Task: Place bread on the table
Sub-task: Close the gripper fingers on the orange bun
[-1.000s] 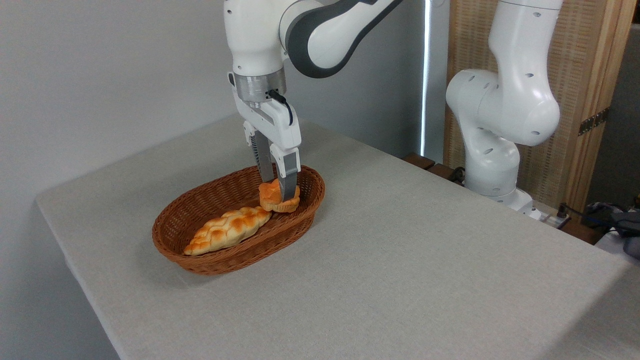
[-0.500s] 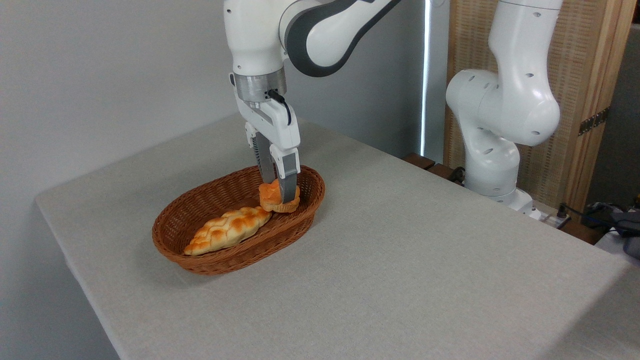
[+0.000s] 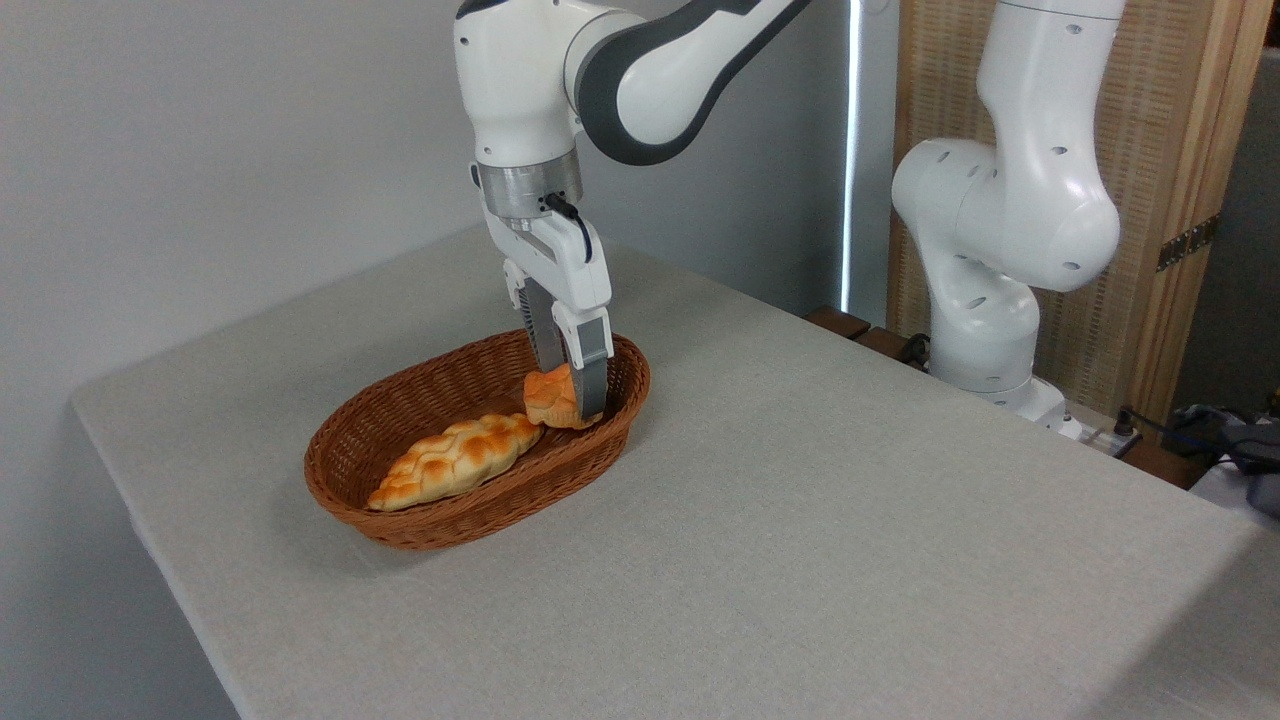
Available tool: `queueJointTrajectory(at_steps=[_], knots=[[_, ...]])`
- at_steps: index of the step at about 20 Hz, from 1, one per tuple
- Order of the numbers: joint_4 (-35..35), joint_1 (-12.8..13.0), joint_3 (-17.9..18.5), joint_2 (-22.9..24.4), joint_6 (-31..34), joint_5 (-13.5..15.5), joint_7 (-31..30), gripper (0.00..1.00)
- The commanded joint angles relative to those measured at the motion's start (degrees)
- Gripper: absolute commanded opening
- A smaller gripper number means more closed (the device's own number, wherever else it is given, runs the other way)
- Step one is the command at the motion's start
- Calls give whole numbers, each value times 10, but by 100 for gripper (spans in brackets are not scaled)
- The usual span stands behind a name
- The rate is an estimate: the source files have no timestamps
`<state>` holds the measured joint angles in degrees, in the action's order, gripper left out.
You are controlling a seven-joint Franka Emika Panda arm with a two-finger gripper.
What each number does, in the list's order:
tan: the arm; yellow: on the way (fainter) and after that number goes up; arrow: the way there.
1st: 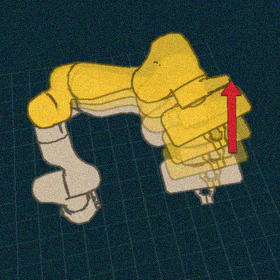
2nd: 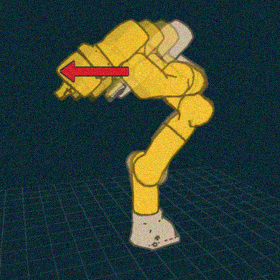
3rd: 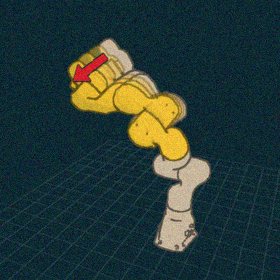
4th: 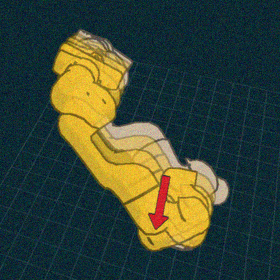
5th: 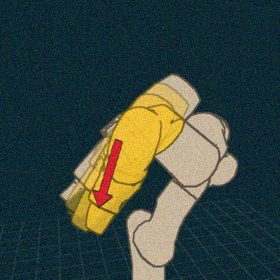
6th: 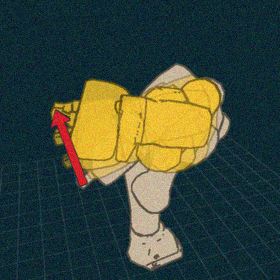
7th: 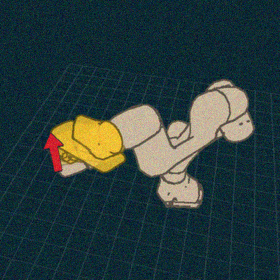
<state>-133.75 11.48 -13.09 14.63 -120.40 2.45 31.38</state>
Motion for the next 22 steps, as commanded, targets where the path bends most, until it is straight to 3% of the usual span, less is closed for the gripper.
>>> queueJointTrajectory(at_steps=[1,3,5,8,22], knots=[[-14,-2,2,9,-20,-3,7,100],[-14,-2,2,8,-30,-3,7,94],[-14,-2,2,8,-39,-1,8,74],[-14,-2,2,8,-40,0,8,60],[-11,-2,3,8,-28,2,8,55]])
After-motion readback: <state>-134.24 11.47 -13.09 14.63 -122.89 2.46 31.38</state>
